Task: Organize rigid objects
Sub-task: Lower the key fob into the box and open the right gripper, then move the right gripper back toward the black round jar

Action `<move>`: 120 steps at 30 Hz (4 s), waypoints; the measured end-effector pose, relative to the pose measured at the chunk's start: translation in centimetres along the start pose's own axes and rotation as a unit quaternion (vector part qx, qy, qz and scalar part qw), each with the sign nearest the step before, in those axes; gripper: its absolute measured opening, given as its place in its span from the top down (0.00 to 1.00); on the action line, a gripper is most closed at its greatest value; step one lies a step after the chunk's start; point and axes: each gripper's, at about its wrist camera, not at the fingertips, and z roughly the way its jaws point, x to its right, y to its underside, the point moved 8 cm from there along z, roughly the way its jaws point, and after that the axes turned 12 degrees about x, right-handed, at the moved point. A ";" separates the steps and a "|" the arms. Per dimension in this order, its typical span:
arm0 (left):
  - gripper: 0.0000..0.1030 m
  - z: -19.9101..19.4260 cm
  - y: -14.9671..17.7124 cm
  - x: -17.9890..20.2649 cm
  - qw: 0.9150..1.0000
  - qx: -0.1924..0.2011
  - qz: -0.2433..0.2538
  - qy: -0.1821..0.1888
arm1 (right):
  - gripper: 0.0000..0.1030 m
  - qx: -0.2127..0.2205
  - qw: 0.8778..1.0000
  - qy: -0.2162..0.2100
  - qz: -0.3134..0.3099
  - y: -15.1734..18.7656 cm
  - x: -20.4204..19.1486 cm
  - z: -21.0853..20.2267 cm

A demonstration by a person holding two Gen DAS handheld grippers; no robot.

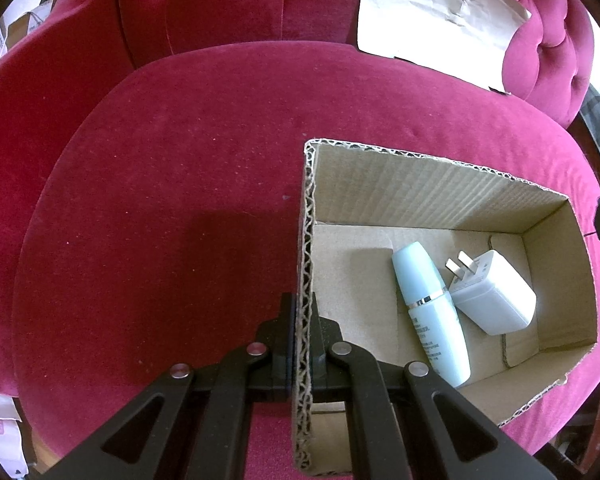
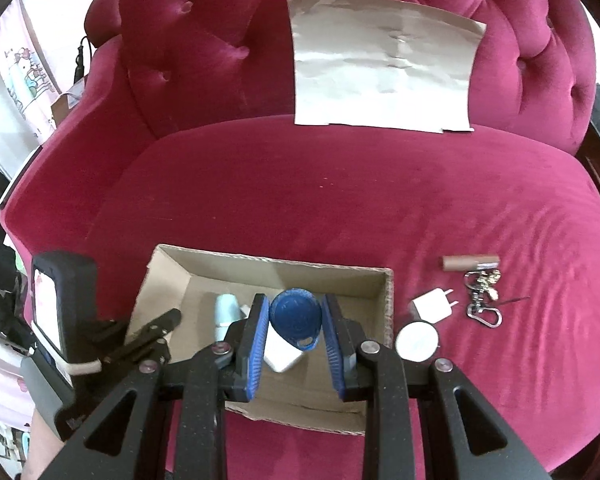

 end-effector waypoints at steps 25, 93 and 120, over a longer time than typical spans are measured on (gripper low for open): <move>0.97 0.0 -0.1 0.0 1.000 0.000 -0.001 0.002 | 0.73 -0.030 0.999 -0.035 0.004 1.3 -4.3 6.0; 0.97 -0.1 -0.1 0.4 1.000 -0.001 0.004 -0.008 | 0.00 0.051 0.995 0.062 -0.055 -0.4 4.3 -0.3; 0.97 0.0 -0.2 0.3 1.000 -0.002 0.003 -0.009 | 0.00 0.049 0.994 0.074 -0.060 2.7 11.4 -0.8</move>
